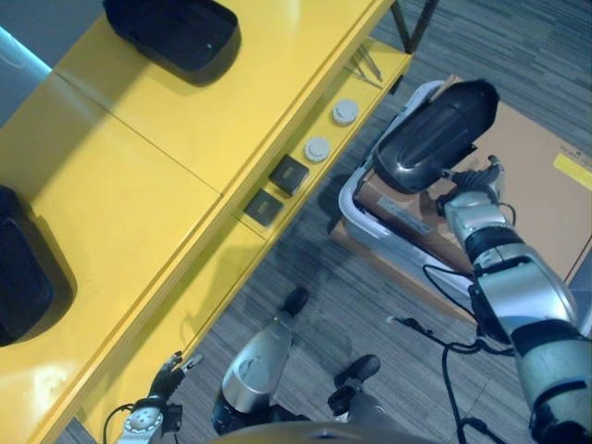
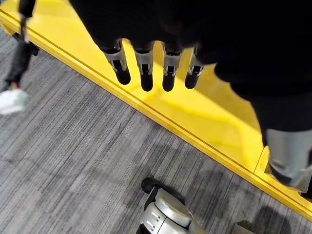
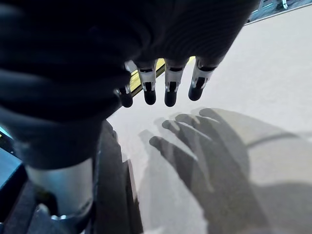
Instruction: Move parts from the plastic box to the shelf.
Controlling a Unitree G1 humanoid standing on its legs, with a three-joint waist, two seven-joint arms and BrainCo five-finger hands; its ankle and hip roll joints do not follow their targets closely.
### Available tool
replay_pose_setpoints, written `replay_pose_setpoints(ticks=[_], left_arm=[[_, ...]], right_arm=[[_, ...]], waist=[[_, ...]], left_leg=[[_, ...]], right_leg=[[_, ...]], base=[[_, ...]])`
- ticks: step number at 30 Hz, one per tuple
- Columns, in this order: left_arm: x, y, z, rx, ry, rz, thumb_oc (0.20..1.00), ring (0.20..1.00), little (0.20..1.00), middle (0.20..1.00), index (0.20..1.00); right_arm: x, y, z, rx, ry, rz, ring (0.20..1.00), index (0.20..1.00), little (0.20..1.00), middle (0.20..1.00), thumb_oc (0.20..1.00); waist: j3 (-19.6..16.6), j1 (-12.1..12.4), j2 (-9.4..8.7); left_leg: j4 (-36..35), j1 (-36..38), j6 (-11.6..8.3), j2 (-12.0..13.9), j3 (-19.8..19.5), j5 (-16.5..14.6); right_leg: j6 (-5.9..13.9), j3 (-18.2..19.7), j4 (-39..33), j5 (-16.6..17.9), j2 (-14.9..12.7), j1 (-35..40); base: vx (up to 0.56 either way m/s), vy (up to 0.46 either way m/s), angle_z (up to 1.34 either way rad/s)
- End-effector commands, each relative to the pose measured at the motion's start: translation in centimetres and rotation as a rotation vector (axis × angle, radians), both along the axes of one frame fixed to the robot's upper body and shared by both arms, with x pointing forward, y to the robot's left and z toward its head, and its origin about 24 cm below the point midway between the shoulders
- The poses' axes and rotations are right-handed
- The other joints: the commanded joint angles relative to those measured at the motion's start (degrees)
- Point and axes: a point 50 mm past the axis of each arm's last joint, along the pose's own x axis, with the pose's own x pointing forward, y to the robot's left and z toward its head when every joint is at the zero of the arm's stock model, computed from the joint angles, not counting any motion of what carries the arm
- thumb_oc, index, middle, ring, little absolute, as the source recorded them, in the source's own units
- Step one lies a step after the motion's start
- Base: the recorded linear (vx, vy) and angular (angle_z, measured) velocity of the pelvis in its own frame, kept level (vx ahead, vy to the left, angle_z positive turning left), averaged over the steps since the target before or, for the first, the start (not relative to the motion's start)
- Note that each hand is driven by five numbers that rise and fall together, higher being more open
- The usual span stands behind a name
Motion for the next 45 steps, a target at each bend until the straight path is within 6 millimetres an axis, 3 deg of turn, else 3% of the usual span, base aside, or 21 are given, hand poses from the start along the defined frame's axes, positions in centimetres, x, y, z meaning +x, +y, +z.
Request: replay_pose_setpoints(ticks=[1, 5, 6, 7, 8, 13, 18, 21, 22, 30, 32, 35, 37, 41, 45], left_arm=[[-1.4, 2.6, 0.4, 0.064, 0.019, 0.015, 1.0, 1.0, 1.0, 1.0, 1.0], [-1.3, 2.7, 0.5, 0.063, 0.016, 0.015, 1.0, 1.0, 1.0, 1.0, 1.0], [-1.3, 2.7, 0.5, 0.062, 0.014, 0.018, 1.0, 1.0, 1.0, 1.0, 1.0], [-1.3, 2.8, 0.5, 0.062, 0.012, 0.02, 1.0, 1.0, 1.0, 1.0, 1.0], [-1.3, 2.8, 0.5, 0.061, 0.009, 0.022, 1.0, 1.0, 1.0, 1.0, 1.0], [-0.9, 2.6, 0.7, 0.055, -0.012, 0.012, 1.0, 1.0, 1.0, 1.0, 1.0], [-0.6, 2.4, 0.9, 0.044, -0.043, 0.003, 1.0, 1.0, 1.0, 1.0, 1.0], [-0.3, 2.3, 1.2, 0.023, -0.084, -0.002, 1.0, 1.0, 1.0, 1.0, 1.0], [0.0, 2.2, 1.5, 0.014, -0.113, -0.011, 1.0, 1.0, 1.0, 1.0, 1.0], [4.5, 0.6, 5.0, -0.133, -0.363, -0.119, 1.0, 1.0, 1.0, 1.0, 1.0], [4.9, 0.4, 5.4, -0.153, -0.382, -0.128, 1.0, 1.0, 1.0, 1.0, 1.0], [8.6, -1.9, 9.6, -0.345, -0.513, -0.19, 1.0, 1.0, 1.0, 1.0, 1.0], [8.7, -2.2, 9.9, -0.358, -0.518, -0.198, 1.0, 1.0, 1.0, 1.0, 1.0], [11.0, -4.9, 11.5, -0.465, -0.513, -0.253, 1.0, 1.0, 1.0, 1.0, 1.0], [13.9, -8.8, 12.7, -0.572, -0.442, -0.256, 1.0, 1.0, 1.0, 1.0, 1.0]], right_arm=[[-0.3, -0.8, 0.8, -0.113, -0.031, 0.012, 1.0, 1.0, 1.0, 1.0, 1.0], [-0.2, -0.8, 1.4, -0.109, -0.043, 0.017, 1.0, 1.0, 1.0, 1.0, 1.0], [-0.1, -0.8, 1.4, -0.106, -0.048, 0.018, 0.878, 0.878, 0.878, 0.878, 0.878], [-0.1, -0.8, 1.5, -0.1, -0.051, 0.02, 0.511, 0.511, 0.511, 0.511, 0.511], [-0.1, -0.8, 1.6, -0.094, -0.056, 0.021, 0.2, 0.2, 0.2, 0.2, 0.2], [-0.3, -1.4, 1.6, -0.071, -0.073, 0.023, 0.2, 0.2, 0.2, 0.2, 0.2], [-0.4, -1.4, 1.6, -0.063, -0.079, 0.028, 0.282, 0.282, 0.282, 0.282, 0.282], [-0.4, -1.4, 1.5, -0.058, -0.082, 0.037, 0.231, 0.231, 0.231, 0.231, 0.231], [-0.4, -1.3, 1.5, -0.059, -0.087, 0.041, 0.2, 0.2, 0.2, 0.2, 0.2], [-1.0, -0.3, -0.3, -0.022, -0.12, 0.1, 0.2, 0.2, 0.2, 0.2, 0.2], [-1.2, -0.2, -0.5, -0.02, -0.119, 0.104, 0.2, 0.2, 0.2, 0.2, 0.2], [-2.2, 1.8, -2.5, -0.013, -0.126, 0.176, 0.2, 0.2, 0.2, 0.2, 0.2], [-2.3, 2.0, -2.7, -0.014, -0.127, 0.182, 0.2, 0.2, 0.2, 0.2, 0.2], [-2.8, 4.4, -3.8, 0.008, -0.118, 0.269, 0.2, 0.2, 0.2, 0.2, 0.2], [-2.9, 7.5, -4.2, 0.011, -0.108, 0.395, 0.2, 0.2, 0.2, 0.2, 0.2]], waist=[[-0.95, 0.48, -0.73], [-0.7, 0.53, -0.77], [-0.56, 0.47, -0.8], [-0.45, 0.41, -0.82], [-0.37, 0.38, -0.84], [-0.54, 0.31, -0.74], [-0.47, 0.03, -0.71], [-0.56, -0.2, -0.95], [-0.63, -0.31, -1.04], [-4.4, -2.26, -2.6], [-4.76, -2.42, -2.69], [-9.11, -4.51, -3.86], [-9.45, -4.7, -3.95], [-12.65, -7.59, -4.59], [-15.63, -12.11, -4.48]], left_leg=[[1.43, -3.35, -0.08, 1.74, -0.04, -3.51], [1.74, -4.0, -0.04, 1.55, -0.03, -3.58], [1.84, -4.2, -0.03, 1.51, 0.02, -3.61], [1.9, -4.3, -0.03, 1.52, 0.05, -3.64], [1.91, -4.4, -0.04, 1.5, 0.07, -3.63], [1.61, -4.08, 0.04, 1.38, 0.11, -3.68], [1.56, -3.9, 0.02, 1.41, 0.32, -3.7], [1.37, -3.44, 0.04, 1.63, 0.56, -3.76], [1.27, -3.17, 0.07, 1.72, 0.68, -3.8], [-1.12, 1.57, 0.17, 2.87, 2.02, -3.13], [-1.23, 1.99, 0.14, 3.0, 2.16, -3.19], [-2.13, 6.94, 0.0, 4.69, 3.92, -3.78], [-2.18, 7.32, -0.02, 4.83, 4.1, -3.84], [-2.76, 10.38, -0.14, 5.97, 6.0, -3.87], [-3.8, 13.63, -0.49, 7.26, 9.39, -3.78]], right_leg=[[3.06, 3.31, 4.98, -1.53, -4.36, -2.65], [3.13, 3.32, 5.09, -1.38, -4.53, -3.19], [3.13, 3.36, 5.17, -1.34, -4.58, -3.42], [3.14, 3.42, 5.26, -1.34, -4.61, -3.57], [3.18, 3.47, 5.3, -1.33, -4.61, -3.68], [3.26, 3.27, 5.32, -1.16, -4.86, -3.56], [3.22, 3.3, 5.46, -1.24, -4.88, -3.45], [3.19, 3.22, 5.45, -1.18, -4.75, -3.16], [3.16, 3.18, 5.34, -1.15, -4.65, -2.9], [2.48, 2.42, 3.33, -0.33, -3.36, 1.01], [2.46, 2.47, 3.16, -0.33, -3.2, 1.36], [2.12, 3.71, 1.08, -0.28, -1.32, 5.11], [2.06, 3.87, 0.95, -0.29, -1.16, 5.35], [1.37, 5.76, 0.11, 0.07, -0.06, 6.65], [0.81, 8.54, -1.0, 0.31, 1.04, 7.79]], base=[[0.0, 0.0, 0.0], [-0.01, 0.003, 0.0], [0.0, 0.0, 0.0], [-0.03, 0.004, 0.0], [0.0, 0.0, 0.0], [0.0, 0.0, 0.0], [0.0, 0.0, 0.0], [-0.01, -0.06, 0.0], [0.01, -0.097, 0.0], [0.02, -0.108, -0.04], [0.06, -0.12, -0.06], [0.14, -0.247, -0.23], [0.05, -0.103, -0.3], [0.09, -0.118, -0.28], [0.08, -0.07, -0.42]])
